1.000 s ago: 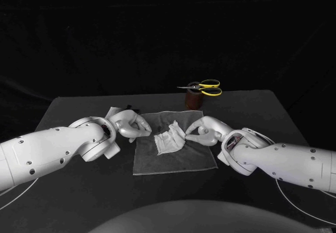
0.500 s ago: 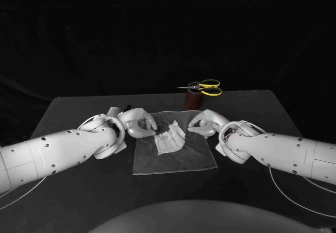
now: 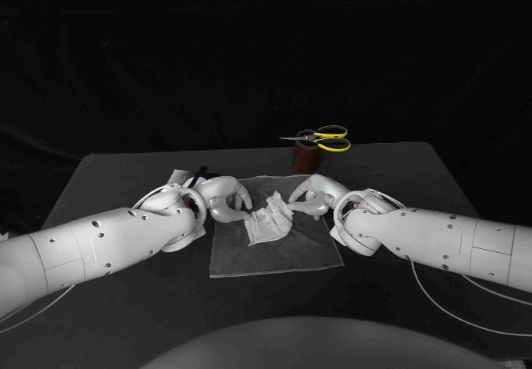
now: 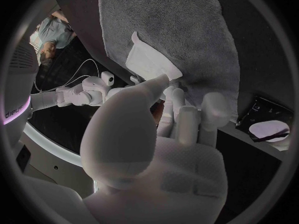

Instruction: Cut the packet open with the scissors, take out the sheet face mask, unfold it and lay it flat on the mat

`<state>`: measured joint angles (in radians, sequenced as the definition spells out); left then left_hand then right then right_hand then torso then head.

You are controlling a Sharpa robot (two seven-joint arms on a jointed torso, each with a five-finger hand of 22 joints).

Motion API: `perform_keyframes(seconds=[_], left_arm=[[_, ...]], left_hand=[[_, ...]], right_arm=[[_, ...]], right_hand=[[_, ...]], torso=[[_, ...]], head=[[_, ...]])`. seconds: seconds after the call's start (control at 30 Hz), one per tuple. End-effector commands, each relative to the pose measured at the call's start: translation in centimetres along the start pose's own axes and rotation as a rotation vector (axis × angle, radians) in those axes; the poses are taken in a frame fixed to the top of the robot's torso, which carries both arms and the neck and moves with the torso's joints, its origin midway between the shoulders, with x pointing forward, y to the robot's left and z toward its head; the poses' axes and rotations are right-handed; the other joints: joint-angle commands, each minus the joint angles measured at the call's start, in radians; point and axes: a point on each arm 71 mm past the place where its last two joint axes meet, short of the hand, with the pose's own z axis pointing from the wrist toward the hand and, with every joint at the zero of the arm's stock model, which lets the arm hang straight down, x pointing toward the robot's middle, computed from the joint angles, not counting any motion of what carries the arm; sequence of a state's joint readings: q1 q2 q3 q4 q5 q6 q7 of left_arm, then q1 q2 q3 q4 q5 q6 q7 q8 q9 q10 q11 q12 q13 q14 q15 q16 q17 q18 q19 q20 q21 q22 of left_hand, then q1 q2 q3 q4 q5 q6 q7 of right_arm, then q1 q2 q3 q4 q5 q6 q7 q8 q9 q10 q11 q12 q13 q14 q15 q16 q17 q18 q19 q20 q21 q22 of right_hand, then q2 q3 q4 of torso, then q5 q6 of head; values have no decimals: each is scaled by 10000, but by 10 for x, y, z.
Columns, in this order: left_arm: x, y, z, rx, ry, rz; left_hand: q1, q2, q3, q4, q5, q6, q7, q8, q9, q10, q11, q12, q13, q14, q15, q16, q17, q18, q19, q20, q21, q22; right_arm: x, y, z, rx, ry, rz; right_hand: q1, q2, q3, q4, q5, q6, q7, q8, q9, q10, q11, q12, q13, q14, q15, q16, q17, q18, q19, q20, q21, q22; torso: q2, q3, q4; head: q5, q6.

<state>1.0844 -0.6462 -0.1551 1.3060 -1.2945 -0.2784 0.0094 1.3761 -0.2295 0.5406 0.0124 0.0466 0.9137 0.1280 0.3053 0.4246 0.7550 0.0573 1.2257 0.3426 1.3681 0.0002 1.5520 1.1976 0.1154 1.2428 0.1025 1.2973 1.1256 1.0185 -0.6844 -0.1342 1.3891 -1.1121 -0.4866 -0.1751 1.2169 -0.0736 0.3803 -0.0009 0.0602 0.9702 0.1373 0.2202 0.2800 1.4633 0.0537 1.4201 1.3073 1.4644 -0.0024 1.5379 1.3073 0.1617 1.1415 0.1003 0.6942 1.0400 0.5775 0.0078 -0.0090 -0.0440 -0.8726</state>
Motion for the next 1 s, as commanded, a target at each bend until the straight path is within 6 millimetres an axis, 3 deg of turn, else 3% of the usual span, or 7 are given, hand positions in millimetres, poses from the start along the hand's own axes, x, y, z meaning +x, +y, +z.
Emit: perform_keyframes(seconds=[0.03,0.2,0.6,1.0], left_arm=[[2,-3,2,333,38,290],[4,-4,3,352,245,334],[7,-4,4,262,558,427],[7,-1,4,110,666,513]], left_hand=[[118,-8,-64,-10,15,32,-55,-47,-17,38,-57,137,86,165,-19,79,299,-117,125,-5,116,170],[186,28,-46,-34,16,144,-110,-78,-29,73,-118,394,253,487,-73,126,860,-189,372,-52,356,505],[184,-26,-89,-58,15,174,-143,-202,-96,112,-174,776,513,752,-126,158,1351,-228,489,-106,499,698],[205,-55,-125,-95,16,95,-128,-367,-176,116,-180,1065,722,951,-133,181,1722,-276,630,-126,649,915]], right_arm=[[2,1,2,13,215,-262],[5,3,4,40,398,-381],[5,3,8,473,322,-909],[6,4,10,510,352,-1123]], right_hand=[[-6,-142,-91,41,-52,-25,71,-81,-24,395,68,22,1357,629,-3,53,1548,72,19,27,-36,29],[-106,-242,-194,94,-48,-45,90,-127,-53,470,90,191,1503,671,19,82,1654,61,43,47,26,84],[-354,-441,-548,309,-46,-115,119,-229,-111,506,127,300,1602,697,57,108,1735,65,24,89,28,137],[-396,-477,-657,373,-45,-84,109,-219,-109,489,125,275,1584,683,62,101,1707,77,-15,97,-35,116]], torso=[[-14,0,-3],[-14,11,-11],[-10,6,-4],[-15,6,2]], head=[[11,0],[7,0],[2,0],[13,0]])
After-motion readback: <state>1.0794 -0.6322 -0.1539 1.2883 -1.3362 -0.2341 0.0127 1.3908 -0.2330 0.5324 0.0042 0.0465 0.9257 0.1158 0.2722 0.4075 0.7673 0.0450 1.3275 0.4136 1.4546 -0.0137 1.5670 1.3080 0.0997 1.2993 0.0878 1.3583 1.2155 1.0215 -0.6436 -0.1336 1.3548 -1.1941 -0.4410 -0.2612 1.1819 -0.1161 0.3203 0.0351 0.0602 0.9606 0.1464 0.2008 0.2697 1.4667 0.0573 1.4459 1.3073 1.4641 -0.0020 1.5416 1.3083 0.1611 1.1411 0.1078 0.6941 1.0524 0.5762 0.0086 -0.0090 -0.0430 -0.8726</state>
